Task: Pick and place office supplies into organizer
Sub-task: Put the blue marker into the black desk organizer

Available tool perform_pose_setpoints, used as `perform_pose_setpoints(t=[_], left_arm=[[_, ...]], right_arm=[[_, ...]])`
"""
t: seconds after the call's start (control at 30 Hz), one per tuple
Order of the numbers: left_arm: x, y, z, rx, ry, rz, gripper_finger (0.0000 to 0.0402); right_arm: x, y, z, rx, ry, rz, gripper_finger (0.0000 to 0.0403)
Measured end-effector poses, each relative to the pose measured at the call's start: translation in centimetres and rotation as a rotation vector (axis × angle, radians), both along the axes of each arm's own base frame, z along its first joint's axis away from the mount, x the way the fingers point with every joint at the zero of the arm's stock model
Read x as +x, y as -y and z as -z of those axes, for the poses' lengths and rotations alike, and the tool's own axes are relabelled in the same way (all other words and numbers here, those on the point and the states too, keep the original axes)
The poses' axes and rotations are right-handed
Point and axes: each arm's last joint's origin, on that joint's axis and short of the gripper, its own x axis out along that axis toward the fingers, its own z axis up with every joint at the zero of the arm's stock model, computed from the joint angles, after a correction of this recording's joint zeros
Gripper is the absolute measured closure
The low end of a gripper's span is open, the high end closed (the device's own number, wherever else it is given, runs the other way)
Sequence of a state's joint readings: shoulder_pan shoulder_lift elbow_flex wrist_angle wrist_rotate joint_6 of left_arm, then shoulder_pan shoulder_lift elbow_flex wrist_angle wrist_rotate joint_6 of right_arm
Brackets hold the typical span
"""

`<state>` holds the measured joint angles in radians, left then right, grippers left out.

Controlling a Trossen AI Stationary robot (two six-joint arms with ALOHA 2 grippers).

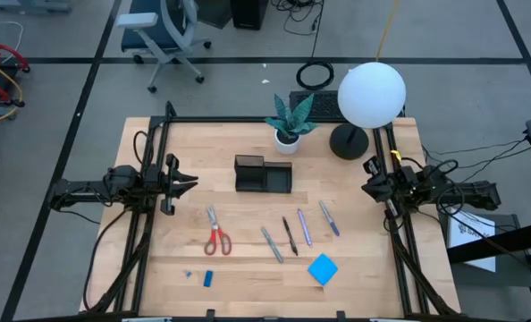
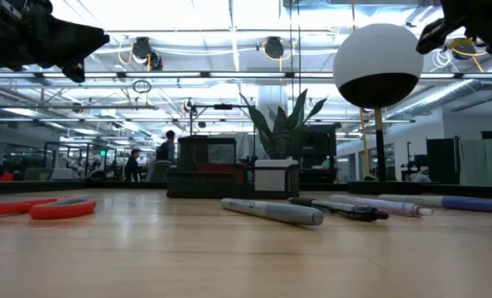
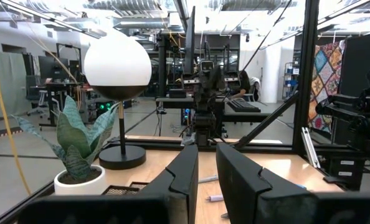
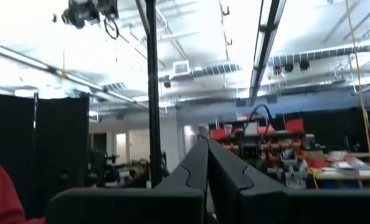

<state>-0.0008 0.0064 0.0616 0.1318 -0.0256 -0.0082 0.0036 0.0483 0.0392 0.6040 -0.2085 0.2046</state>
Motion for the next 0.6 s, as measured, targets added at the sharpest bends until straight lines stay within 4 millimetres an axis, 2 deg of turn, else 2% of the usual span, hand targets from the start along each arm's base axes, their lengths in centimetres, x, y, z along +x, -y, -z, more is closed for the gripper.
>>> perform_pose_setpoints(t=[0.17, 0.3, 0.6], left_arm=[[0.0, 0.0, 0.0, 0.0, 0.0, -0.001, 0.0334], [0.0, 0.0, 0.0, 0.0, 0.0, -0.002, 0.0334], [0.0, 0.0, 0.0, 0.0, 0.0, -0.001, 0.0334]], right_arm=[[0.6, 0.0, 0.5, 0.002, -0.1, -0.004, 0.0403], [0.5, 0.0, -1.7, 0.001, -0.092, -0.003, 0.0403], [1.3, 0.0, -6.6, 0.003, -0.279, -0.001, 0.0403]])
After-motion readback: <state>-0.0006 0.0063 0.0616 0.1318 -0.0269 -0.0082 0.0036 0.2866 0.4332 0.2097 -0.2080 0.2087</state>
